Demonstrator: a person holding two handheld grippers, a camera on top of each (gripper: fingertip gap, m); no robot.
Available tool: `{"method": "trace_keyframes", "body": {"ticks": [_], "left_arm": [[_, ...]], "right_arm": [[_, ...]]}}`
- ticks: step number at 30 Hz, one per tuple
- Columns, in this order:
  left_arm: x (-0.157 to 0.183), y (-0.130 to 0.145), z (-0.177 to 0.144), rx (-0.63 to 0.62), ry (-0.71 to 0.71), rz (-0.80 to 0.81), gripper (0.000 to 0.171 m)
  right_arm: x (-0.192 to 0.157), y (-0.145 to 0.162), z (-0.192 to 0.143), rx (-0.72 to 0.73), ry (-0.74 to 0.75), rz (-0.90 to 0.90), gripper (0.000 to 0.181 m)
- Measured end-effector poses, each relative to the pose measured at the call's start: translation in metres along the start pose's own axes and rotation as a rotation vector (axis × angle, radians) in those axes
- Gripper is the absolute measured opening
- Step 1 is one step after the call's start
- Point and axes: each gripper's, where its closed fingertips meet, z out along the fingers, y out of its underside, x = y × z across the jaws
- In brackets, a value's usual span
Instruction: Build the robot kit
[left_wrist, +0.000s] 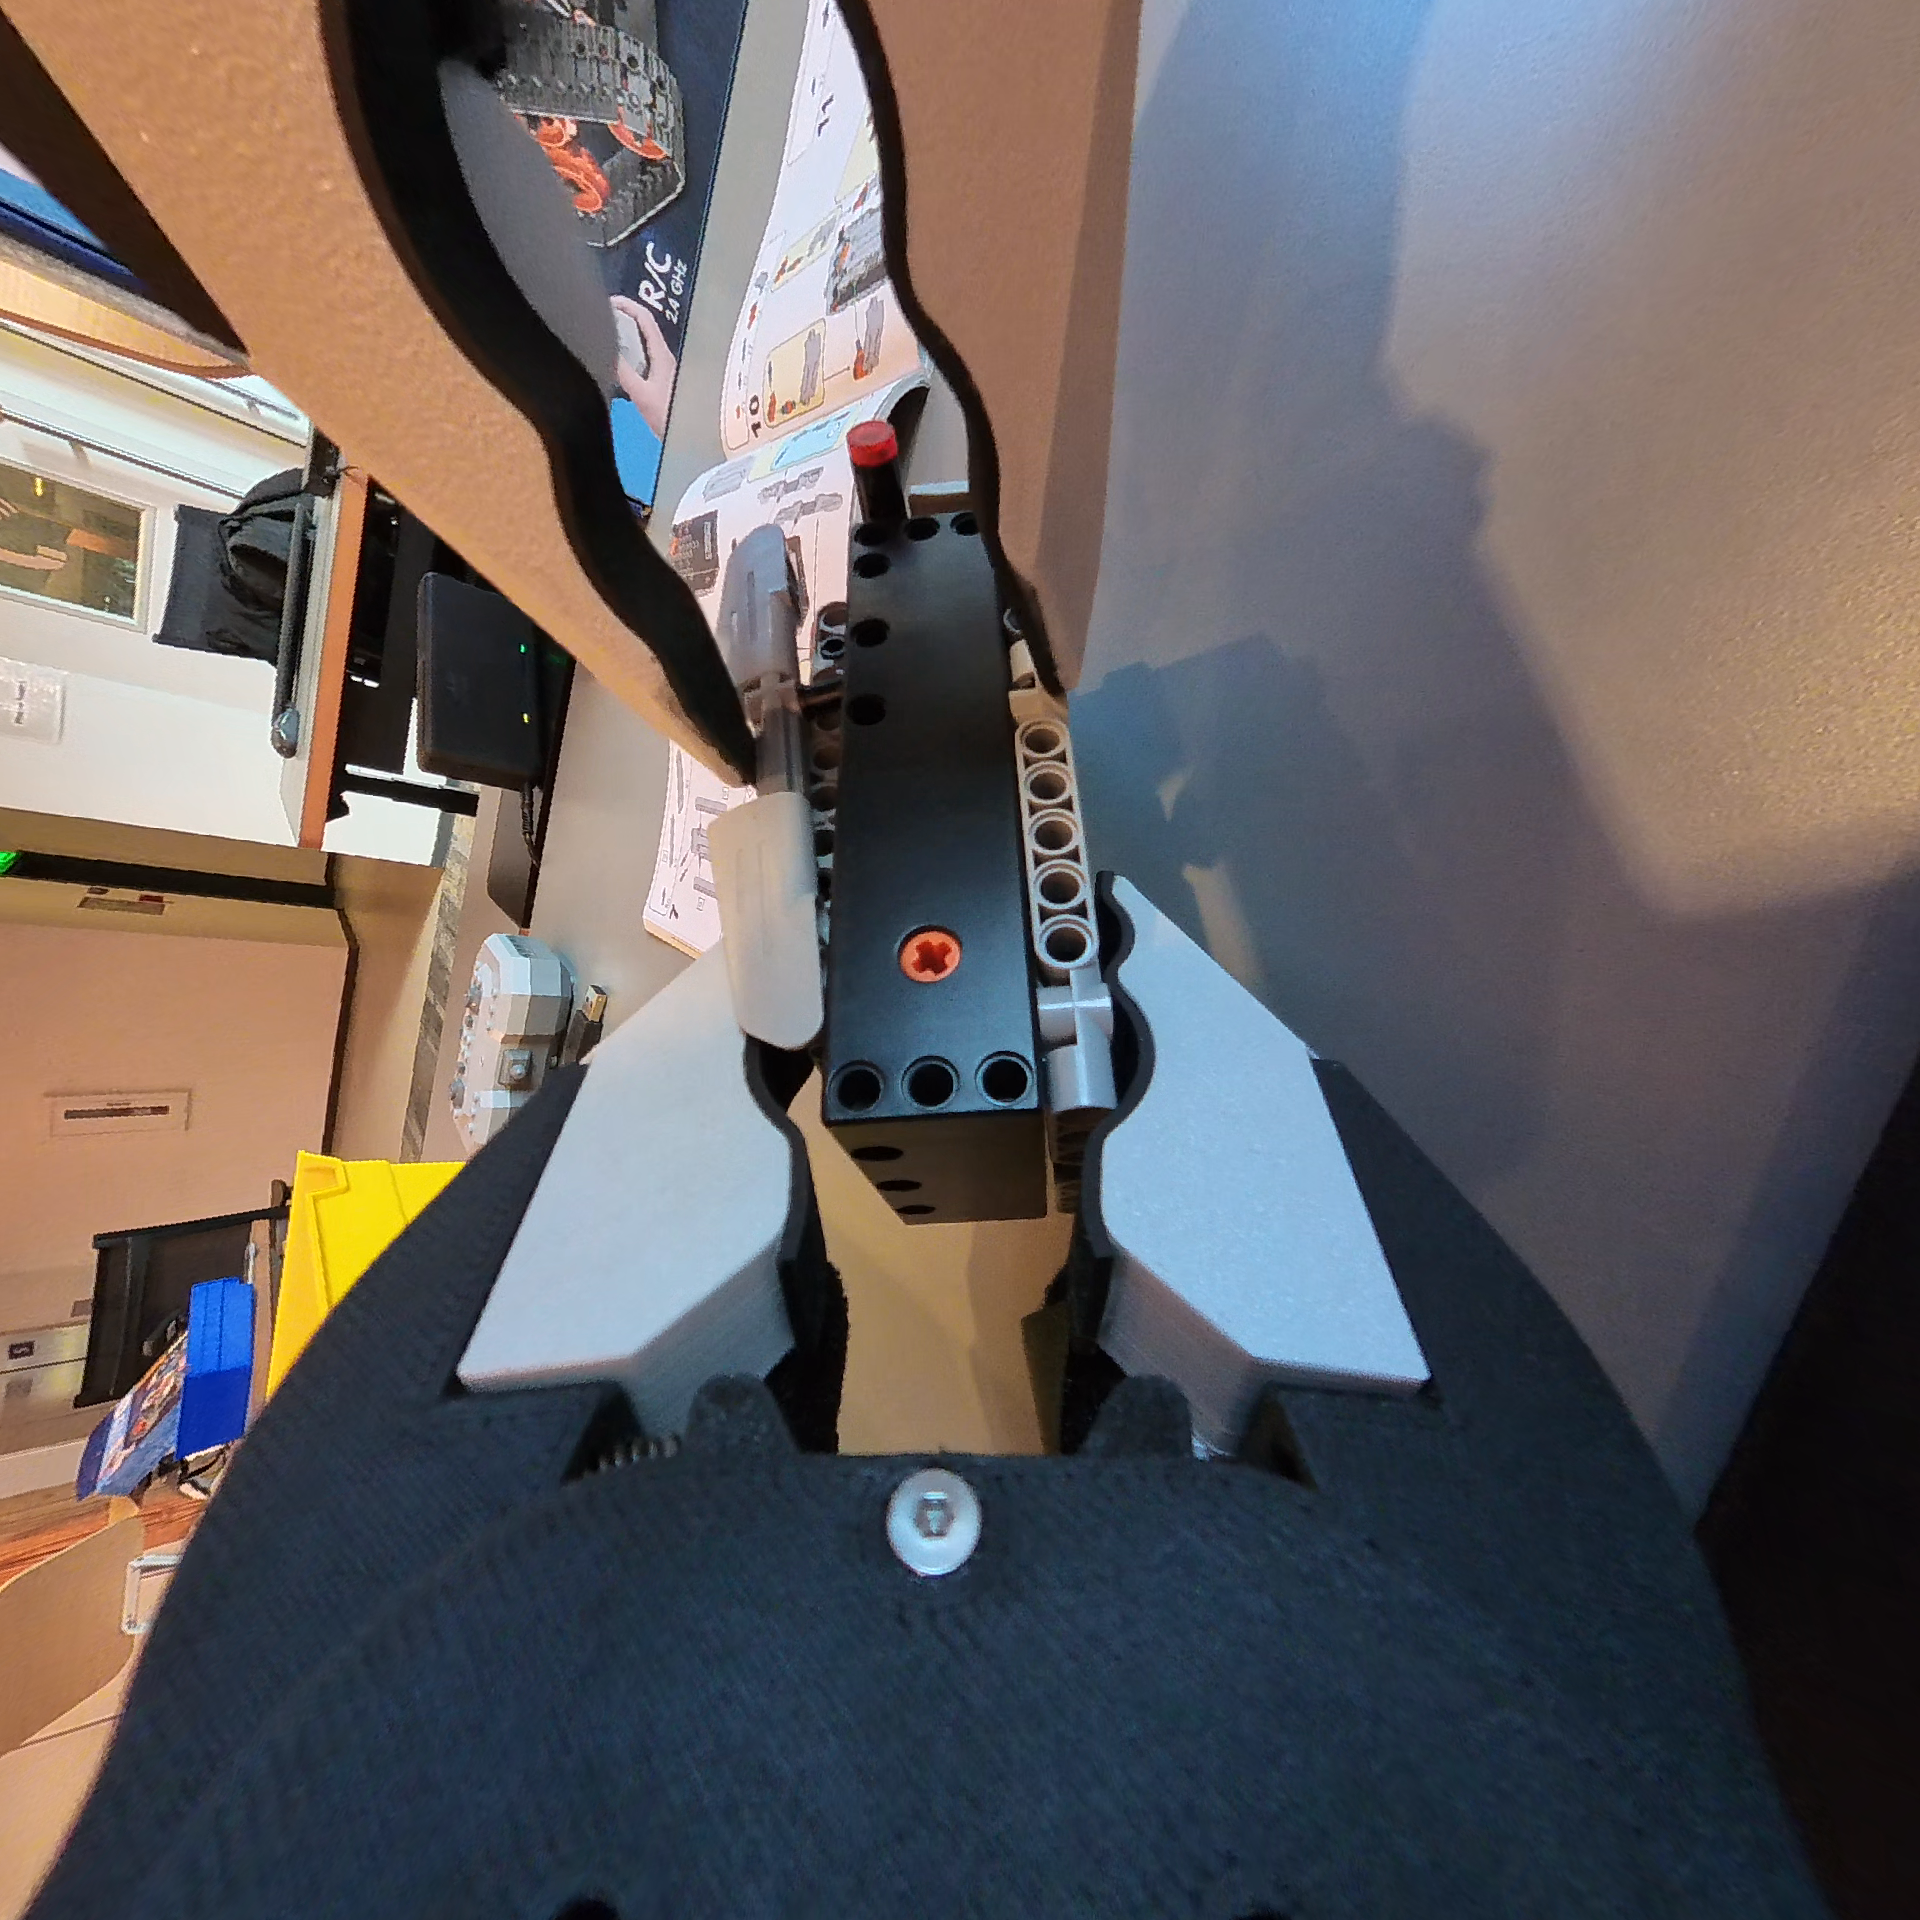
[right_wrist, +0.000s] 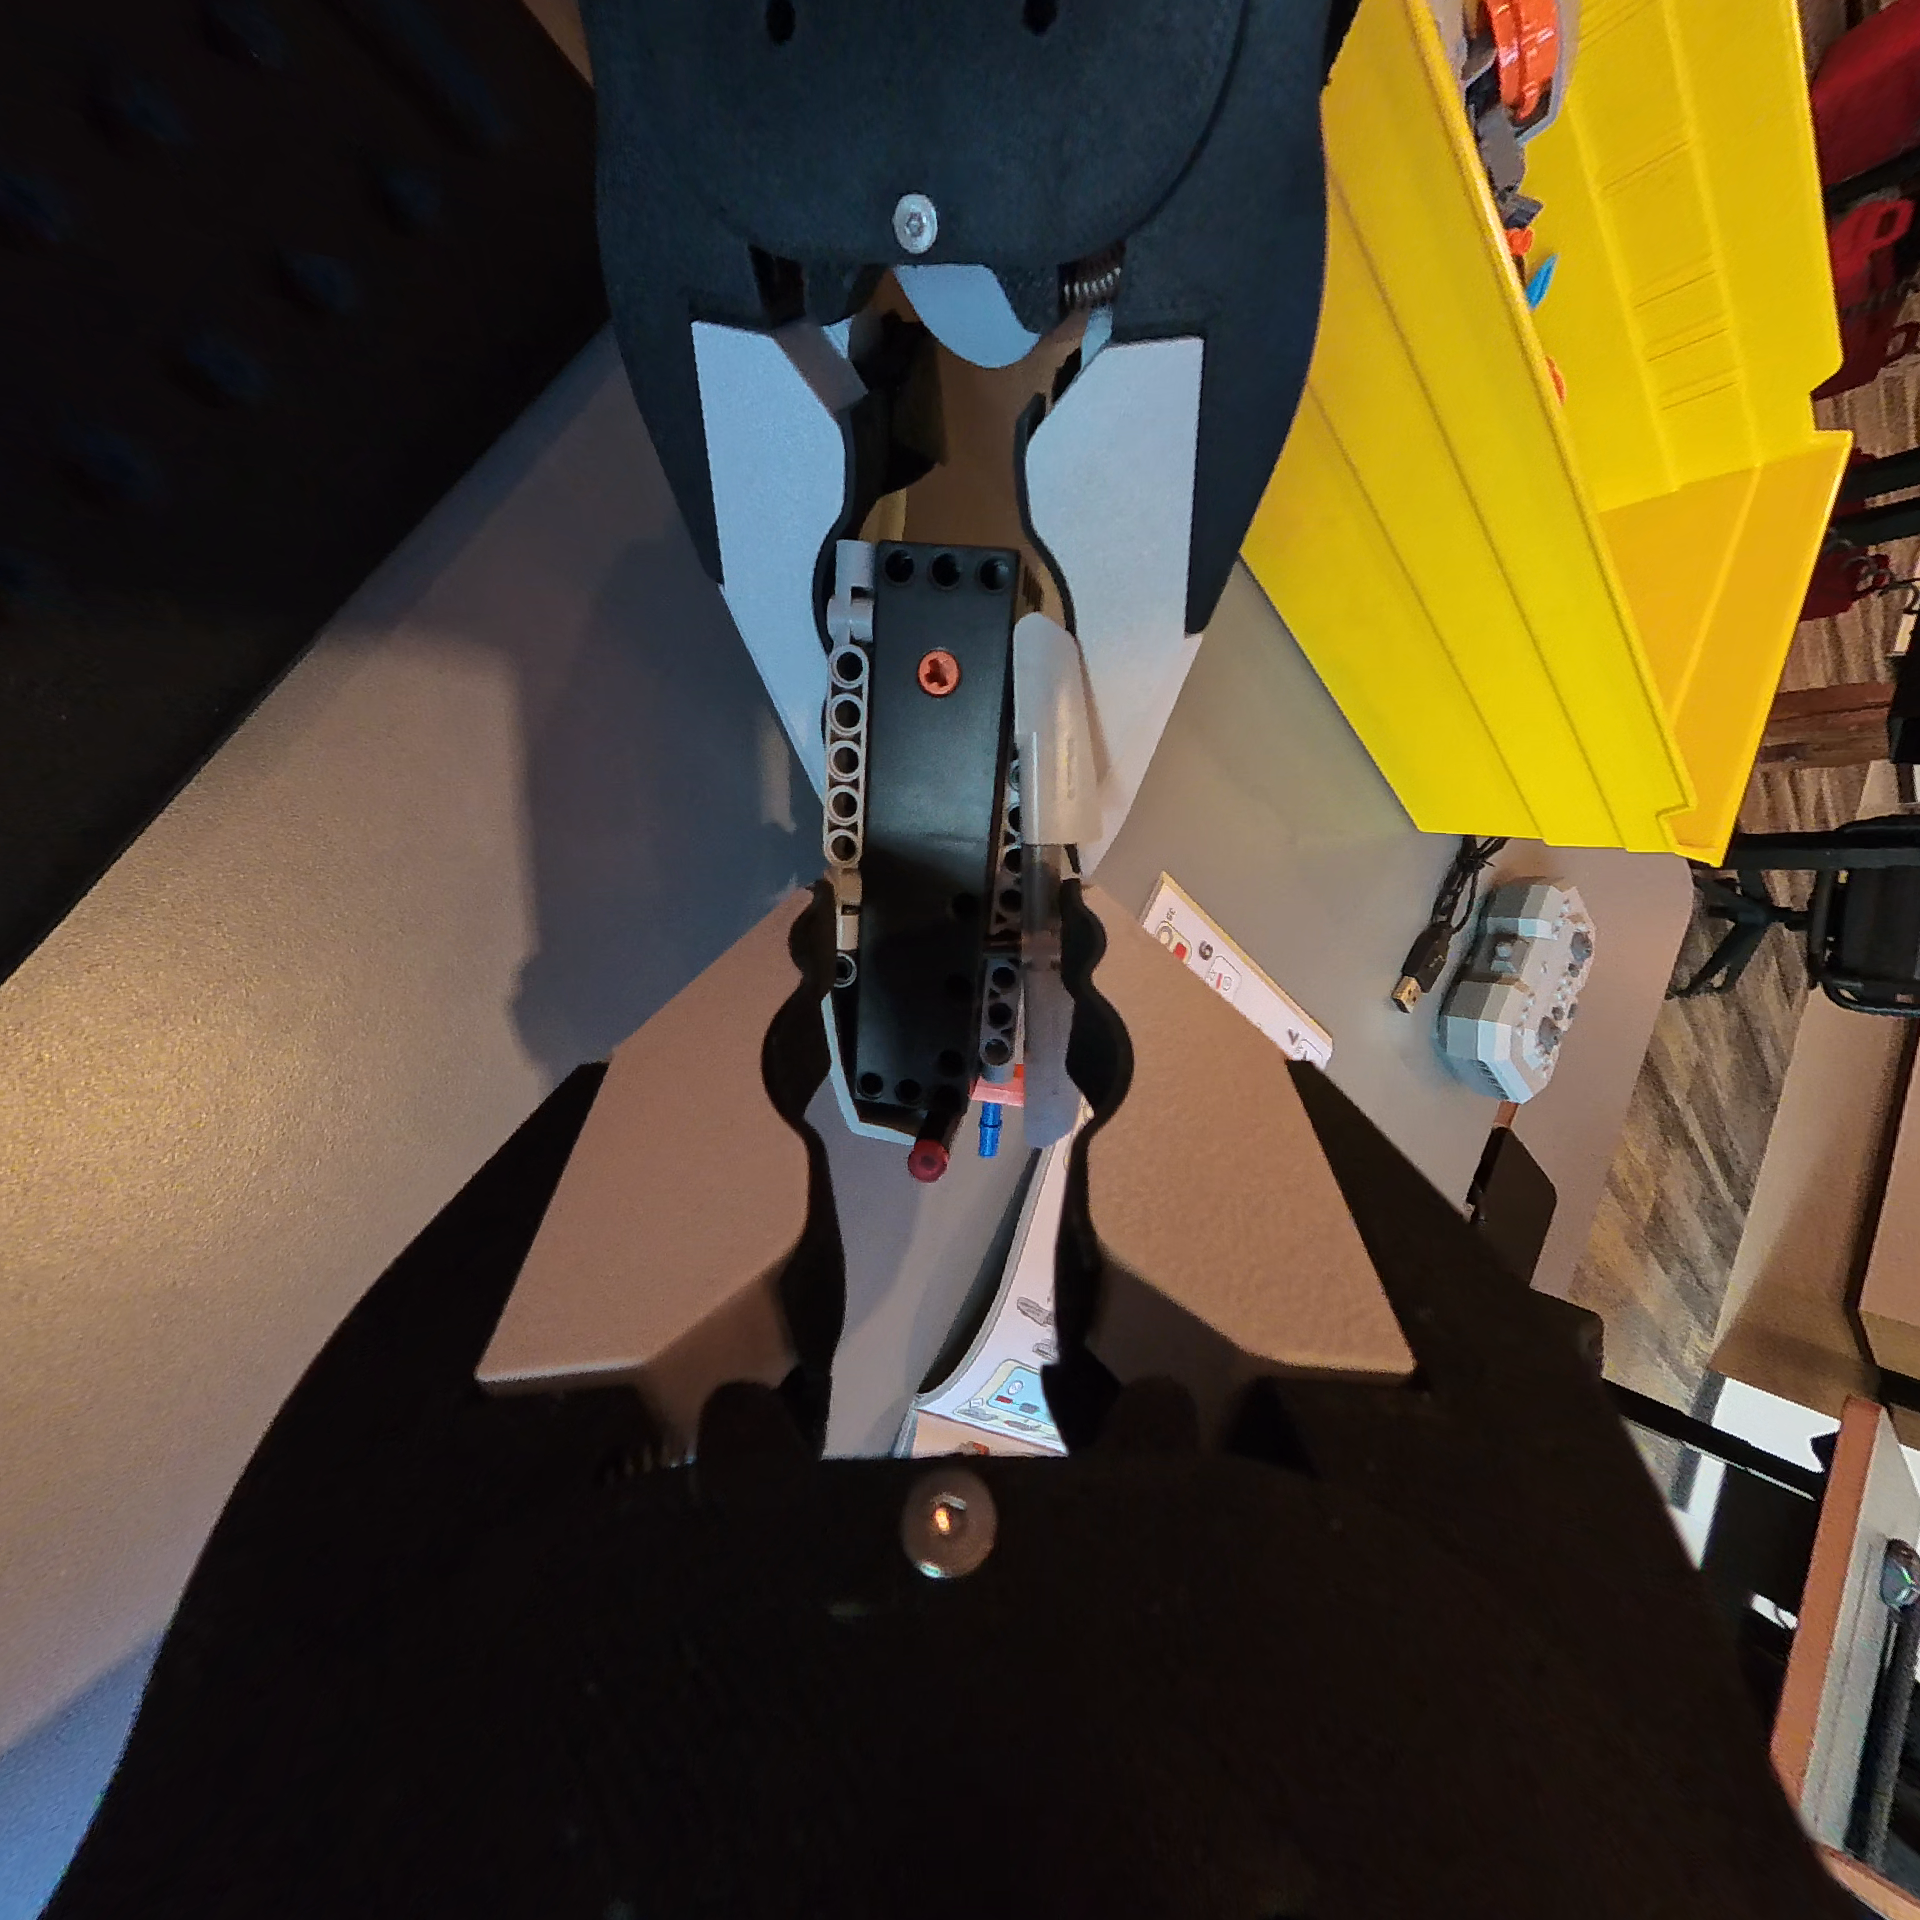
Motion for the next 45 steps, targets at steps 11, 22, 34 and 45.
{"method": "trace_keyframes", "body": {"ticks": [11, 22, 34, 45], "left_arm": [[-0.0001, 0.0002, -0.0002, 0.0, -0.003, 0.003, 0.051], [0.0, -0.0007, -0.0006, 0.0, -0.007, 0.008, 0.051], [0.0005, -0.0018, -0.0003, 0.006, -0.007, 0.011, 0.051], [0.0004, -0.0015, 0.0005, 0.007, -0.012, 0.013, 0.051]], "right_arm": [[0.0007, 0.0009, 0.0006, 0.025, 0.016, 0.061, 0.042], [0.0016, 0.0025, -0.0004, 0.039, 0.047, 0.123, 0.042], [0.0028, -0.0008, -0.0013, 0.129, 0.067, 0.24, 0.038], [0.0023, 0.0019, -0.0023, 0.105, 0.116, 0.161, 0.041]]}}
